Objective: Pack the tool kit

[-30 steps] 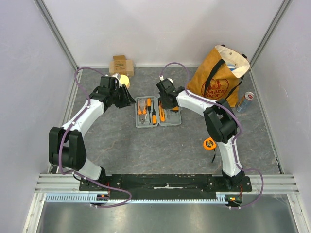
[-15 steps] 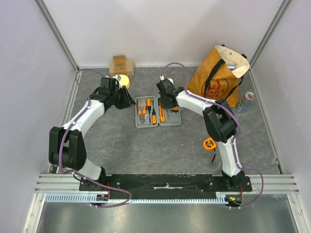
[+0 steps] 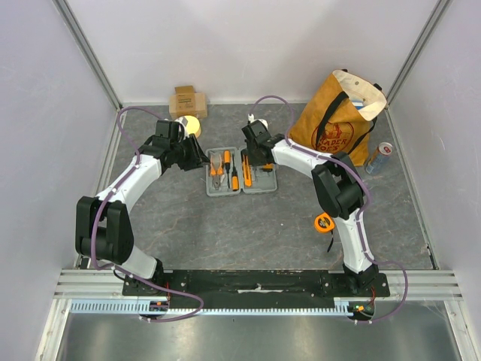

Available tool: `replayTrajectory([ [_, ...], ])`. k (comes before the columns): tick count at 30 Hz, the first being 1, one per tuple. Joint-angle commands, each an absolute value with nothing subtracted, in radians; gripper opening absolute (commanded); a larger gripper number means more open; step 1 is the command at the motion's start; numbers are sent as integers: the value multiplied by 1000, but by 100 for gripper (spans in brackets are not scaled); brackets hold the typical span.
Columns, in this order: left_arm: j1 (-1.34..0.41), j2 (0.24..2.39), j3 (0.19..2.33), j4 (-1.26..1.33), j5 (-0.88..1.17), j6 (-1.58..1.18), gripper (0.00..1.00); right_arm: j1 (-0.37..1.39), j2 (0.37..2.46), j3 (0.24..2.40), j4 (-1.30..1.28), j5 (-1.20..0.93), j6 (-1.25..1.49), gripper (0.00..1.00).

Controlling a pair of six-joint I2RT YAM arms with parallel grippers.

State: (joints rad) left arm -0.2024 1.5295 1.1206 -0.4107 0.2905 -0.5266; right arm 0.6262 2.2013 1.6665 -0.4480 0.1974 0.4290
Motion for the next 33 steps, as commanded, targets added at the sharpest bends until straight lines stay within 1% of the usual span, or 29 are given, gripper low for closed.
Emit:
replayTrajectory([
  [1,-196,1525,1124,-410,307,-543,40,638,2378,1588,-604,135,454,1],
  [8,-198,1531,1132,-414,301,-548,40,644,2373,1623,-643,202,426,1],
  [12,-199,1548,1143,-425,307,-551,40,646,2324,1664,-603,213,413,1],
  [15,-196,1552,1150,-428,304,-549,40,644,2315,1782,-606,256,402,5],
  [20,-196,1557,1172,-442,293,-542,40,635,2347,2011,-669,267,385,13],
  [23,-196,1559,1177,-443,291,-538,40,634,2342,2063,-689,268,377,19],
  [26,-196,1560,1178,-443,290,-541,40,635,2321,2053,-689,265,374,22],
  [29,-198,1562,1180,-445,290,-541,40,635,2298,2020,-684,253,370,22],
  [33,-196,1574,1186,-442,288,-542,40,634,2286,1974,-683,218,370,15],
])
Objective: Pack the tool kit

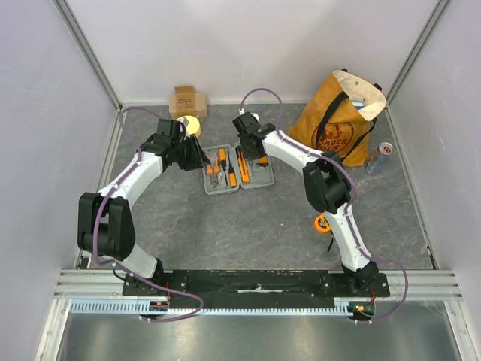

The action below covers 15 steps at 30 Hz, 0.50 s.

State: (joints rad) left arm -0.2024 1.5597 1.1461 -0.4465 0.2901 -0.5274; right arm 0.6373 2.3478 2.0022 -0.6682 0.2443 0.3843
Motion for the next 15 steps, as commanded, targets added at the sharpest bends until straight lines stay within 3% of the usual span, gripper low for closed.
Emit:
replayTrajectory([
  [1,-196,1577,1187,-440,290,-541,40,635,2284,1967,-681,212,370,13],
  [15,-198,1591,1190,-437,291,-546,40,635,2315,1895,-707,175,376,0],
])
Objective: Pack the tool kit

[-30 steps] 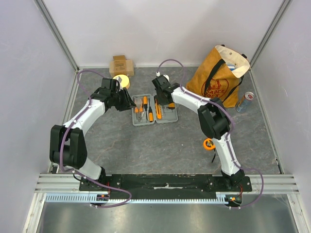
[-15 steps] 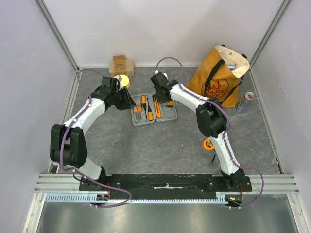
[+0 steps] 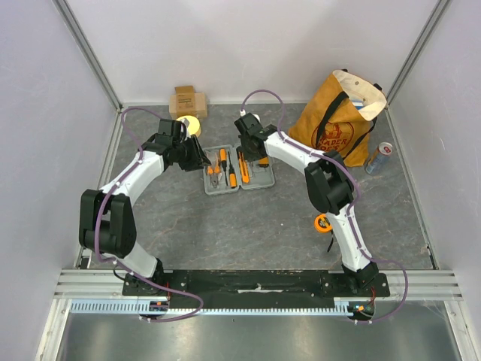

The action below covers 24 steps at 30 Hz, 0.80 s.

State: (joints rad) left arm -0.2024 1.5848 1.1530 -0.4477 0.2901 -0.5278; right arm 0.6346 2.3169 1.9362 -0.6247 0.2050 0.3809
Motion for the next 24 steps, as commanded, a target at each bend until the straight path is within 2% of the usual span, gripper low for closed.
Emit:
replayTrajectory([
  [1,-198,1592,1190,-437,291,-546,40,635,2321,1888,-718,164,377,0],
  [6,-198,1592,1178,-428,301,-554,40,638,2321,1793,-738,126,391,0],
  [14,-198,1626,1164,-460,255,-578,40,652,2318,1669,-779,190,382,0],
  [24,-198,1726,1160,-523,248,-600,39,680,2378,1661,-788,213,397,0],
])
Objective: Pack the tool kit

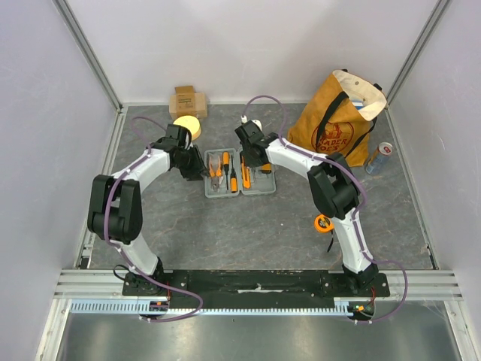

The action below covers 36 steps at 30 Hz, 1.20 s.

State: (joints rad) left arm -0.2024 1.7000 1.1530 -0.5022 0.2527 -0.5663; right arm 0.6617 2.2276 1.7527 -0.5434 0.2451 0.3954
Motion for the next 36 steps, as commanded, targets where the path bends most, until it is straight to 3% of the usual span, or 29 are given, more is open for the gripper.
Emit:
replayTrajectory([
  [1,-199,1735,1160,-523,255,-600,40,683,2385,1660,-787,204,402,0],
  [9,-198,1825,1155,-540,316,-609,39,692,2401,1670,-779,137,423,0],
  [15,-198,1841,1160,-551,308,-600,37,687,2326,1775,-778,262,436,1],
  [20,-198,1821,1169,-551,290,-597,37,669,2284,1948,-773,348,422,12],
  [24,-199,1809,1178,-551,282,-595,37,664,2260,2020,-769,356,411,28],
  [27,-198,1805,1178,-551,282,-595,37,664,2229,2007,-758,344,407,31],
  [29,-198,1805,1178,-552,281,-595,37,666,2218,1982,-761,322,407,27],
  [33,-199,1804,1172,-545,288,-597,37,666,2197,1899,-765,258,428,11],
  [36,-199,1805,1170,-545,291,-598,37,667,2180,1839,-761,226,439,8],
])
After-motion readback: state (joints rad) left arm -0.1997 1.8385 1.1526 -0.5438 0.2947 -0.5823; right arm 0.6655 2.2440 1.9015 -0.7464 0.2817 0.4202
